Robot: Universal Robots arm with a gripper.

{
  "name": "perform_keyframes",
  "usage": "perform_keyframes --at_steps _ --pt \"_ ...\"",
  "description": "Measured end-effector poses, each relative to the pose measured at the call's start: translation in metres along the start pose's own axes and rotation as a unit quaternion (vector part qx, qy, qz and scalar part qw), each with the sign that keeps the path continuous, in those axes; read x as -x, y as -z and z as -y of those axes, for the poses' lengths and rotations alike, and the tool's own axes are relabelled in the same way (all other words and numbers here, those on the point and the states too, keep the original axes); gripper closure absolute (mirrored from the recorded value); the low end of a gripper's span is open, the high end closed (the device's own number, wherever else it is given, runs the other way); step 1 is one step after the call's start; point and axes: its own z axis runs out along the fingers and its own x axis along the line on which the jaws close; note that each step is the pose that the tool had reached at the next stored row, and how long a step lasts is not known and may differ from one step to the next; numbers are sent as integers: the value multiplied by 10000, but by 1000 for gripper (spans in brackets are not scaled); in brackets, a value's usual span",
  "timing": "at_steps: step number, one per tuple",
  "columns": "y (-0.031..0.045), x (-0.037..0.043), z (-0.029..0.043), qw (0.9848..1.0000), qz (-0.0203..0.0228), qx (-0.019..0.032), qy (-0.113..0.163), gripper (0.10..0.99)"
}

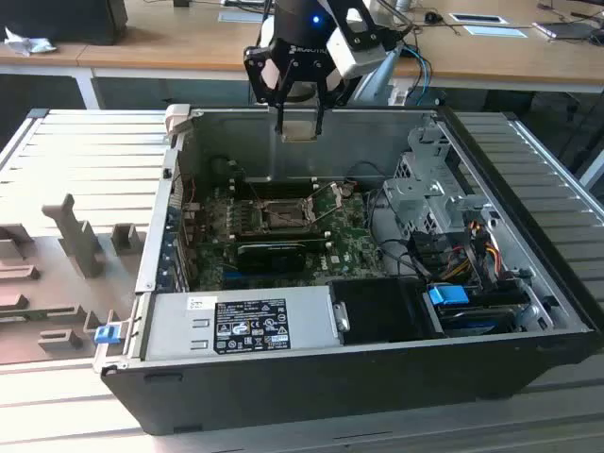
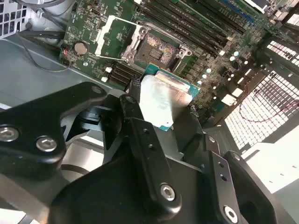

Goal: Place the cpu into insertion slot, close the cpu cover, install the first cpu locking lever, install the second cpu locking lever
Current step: 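Place the cpu into insertion slot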

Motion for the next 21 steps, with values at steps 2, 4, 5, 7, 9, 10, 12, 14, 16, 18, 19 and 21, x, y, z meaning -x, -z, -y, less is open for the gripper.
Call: perform_keyframes --at_steps 2,4,5,7,9,10,12,14,16,18,19,21 --pt "0 0 0 9999 15 3 -170 561" --pt "-1 0 0 9988 43 9 -478 561" --pt "-1 0 0 9986 48 10 -535 561" --pt "-2 0 0 9979 57 12 -638 561" --pt "-5 -2 1 9977 60 13 -668 561" --pt "-9 -3 1 9977 60 13 -669 561" --pt "-17 -2 2 9977 60 13 -668 561" --pt "-23 -2 3 9977 61 9 -674 561" --pt "-25 -2 3 9974 64 6 -720 561" --pt "-27 -2 3 9969 71 8 -788 561" --pt "-29 -2 3 9964 76 9 -846 561" --pt "-31 -2 3 9953 86 11 -962 561"
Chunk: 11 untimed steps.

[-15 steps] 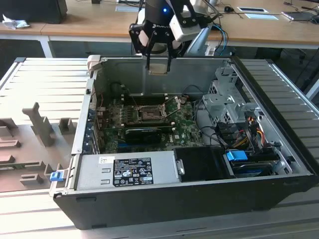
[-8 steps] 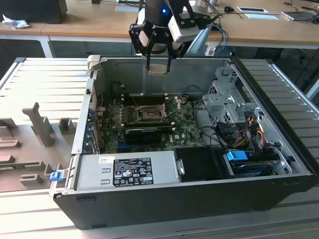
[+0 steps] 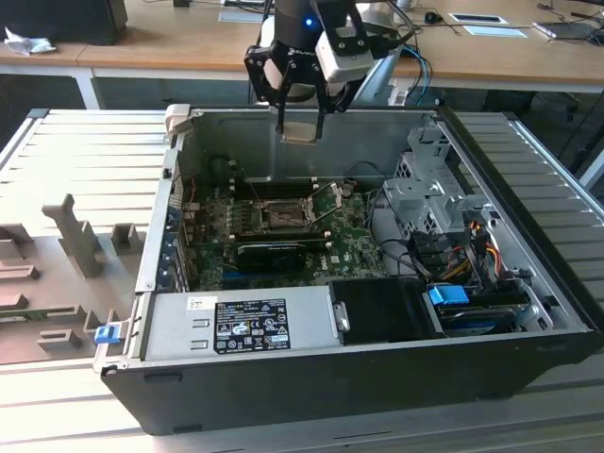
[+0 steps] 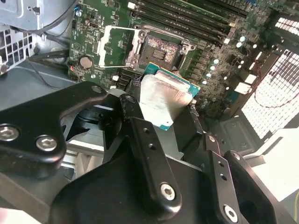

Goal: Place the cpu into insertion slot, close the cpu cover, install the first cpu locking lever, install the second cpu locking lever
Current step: 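Place the cpu into insertion slot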

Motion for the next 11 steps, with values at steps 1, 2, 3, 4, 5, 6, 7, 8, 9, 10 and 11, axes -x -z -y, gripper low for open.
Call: perform_keyframes --at_steps 1,2,3,4,5,6,7,8,9,10,11 --pt "-1 0 0 10000 4 1 -42 561" --pt "-2 0 0 9999 9 2 -100 561" --pt "-5 0 0 9997 21 1 -228 561" --pt "-6 0 1 9995 28 2 -311 561" --pt "-7 0 1 9992 36 2 -390 561" --pt "-7 0 1 9989 42 3 -457 561" --pt "-8 0 1 9983 53 6 -583 561" --pt "-9 0 1 9978 60 7 -660 561" --pt "-9 0 1 9976 62 8 -690 561" --pt "-10 0 1 9973 66 8 -732 561" --pt "-11 0 1 9968 71 10 -793 561"
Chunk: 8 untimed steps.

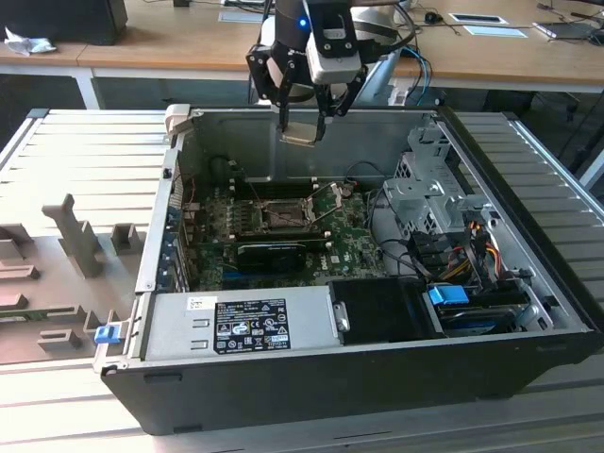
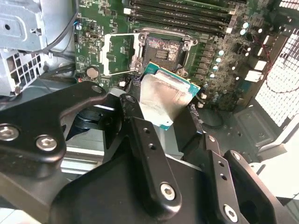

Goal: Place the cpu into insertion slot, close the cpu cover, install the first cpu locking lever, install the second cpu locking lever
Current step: 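Place the cpu into insertion slot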

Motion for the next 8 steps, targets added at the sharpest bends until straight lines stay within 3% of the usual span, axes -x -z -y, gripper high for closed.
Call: perform_keyframes --at_steps 8 --pt "-10 0 0 9993 32 7 -366 561"
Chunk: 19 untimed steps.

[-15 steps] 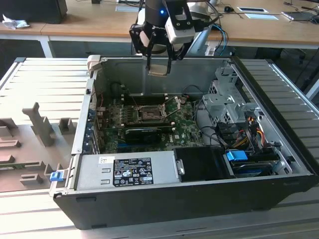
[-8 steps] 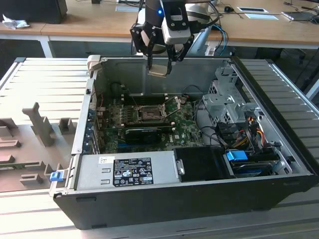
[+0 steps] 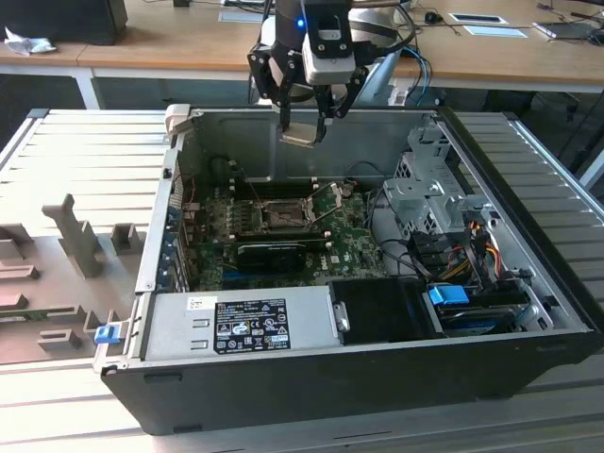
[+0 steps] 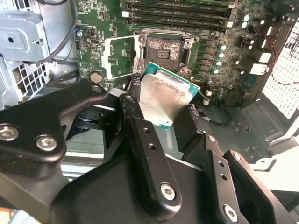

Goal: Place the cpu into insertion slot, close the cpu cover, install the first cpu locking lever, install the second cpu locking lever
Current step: 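Place the cpu into insertion slot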

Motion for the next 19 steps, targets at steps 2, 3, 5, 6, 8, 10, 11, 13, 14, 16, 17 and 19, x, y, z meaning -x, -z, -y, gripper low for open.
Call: perform_keyframes --at_steps 2,3,5,6,8,10,11,13,14,16,17,19 --pt "-7 0 1 9996 24 4 -271 561" --pt "-8 0 1 9995 26 5 -302 561" --pt "-11 0 1 9993 33 7 -376 561" --pt "-12 0 1 9992 35 7 -402 561" --pt "-15 0 1 9989 40 9 -465 561" --pt "-18 0 2 9984 49 10 -570 561" --pt "-19 0 2 9981 54 11 -620 561" --pt "-21 0 2 9975 61 13 -707 561" --pt "-22 1 2 9971 66 14 -755 561" --pt "-23 1 2 9966 71 15 -817 561" --pt "-23 1 2 9963 75 16 -857 561" --pt "-24 0 2 9955 82 17 -941 561"
